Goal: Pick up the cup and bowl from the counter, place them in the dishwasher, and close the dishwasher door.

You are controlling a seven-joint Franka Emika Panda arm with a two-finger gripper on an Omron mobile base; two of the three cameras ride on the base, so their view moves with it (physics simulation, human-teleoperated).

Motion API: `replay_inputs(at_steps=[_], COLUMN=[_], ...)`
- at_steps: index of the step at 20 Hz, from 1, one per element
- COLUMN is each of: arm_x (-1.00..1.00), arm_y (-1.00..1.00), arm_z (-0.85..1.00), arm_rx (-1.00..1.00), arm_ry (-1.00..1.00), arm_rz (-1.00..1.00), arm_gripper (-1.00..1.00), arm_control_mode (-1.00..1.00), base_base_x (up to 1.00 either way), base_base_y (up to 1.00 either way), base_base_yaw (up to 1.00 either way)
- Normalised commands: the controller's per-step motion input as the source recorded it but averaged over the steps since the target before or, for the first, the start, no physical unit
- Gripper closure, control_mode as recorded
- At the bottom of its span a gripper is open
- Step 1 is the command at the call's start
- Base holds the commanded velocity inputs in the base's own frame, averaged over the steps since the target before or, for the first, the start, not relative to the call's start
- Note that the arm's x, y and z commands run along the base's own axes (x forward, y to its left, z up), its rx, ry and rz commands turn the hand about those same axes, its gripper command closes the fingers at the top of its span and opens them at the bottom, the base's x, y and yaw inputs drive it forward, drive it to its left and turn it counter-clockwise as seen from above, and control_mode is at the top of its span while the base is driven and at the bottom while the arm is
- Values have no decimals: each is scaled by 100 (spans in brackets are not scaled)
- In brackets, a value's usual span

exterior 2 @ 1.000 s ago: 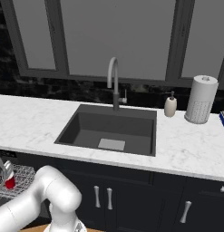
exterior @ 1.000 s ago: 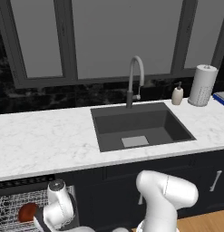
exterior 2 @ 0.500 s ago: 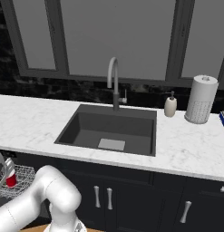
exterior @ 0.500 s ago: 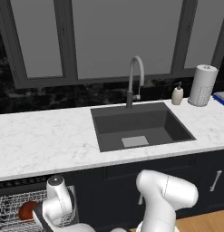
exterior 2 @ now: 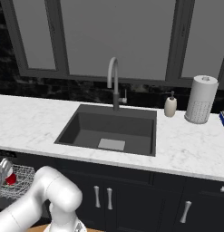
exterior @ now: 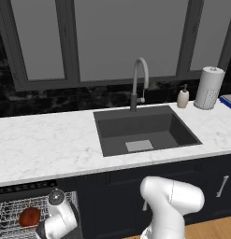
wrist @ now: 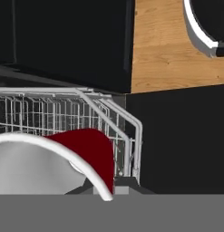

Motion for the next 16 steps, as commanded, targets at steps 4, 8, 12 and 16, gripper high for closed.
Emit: replay_inputs(at_steps=[4,8,12,16], arm_x=[-2,-2,-8,0], arm_y=[5,8,7,0], arm_z=[-63,-82,-52,0], arm_rx=[0,0,0,0], arm_ry=[-7,2,7,2], arm_rz=[1,0,0,0], arm_gripper=[100,100,100,-100], arm_control_mode=[-100,-100,-100,-100], base_base_x=[0,0,0,0], base_base_y=[0,0,0,0], base_base_yaw=[0,0,0,0])
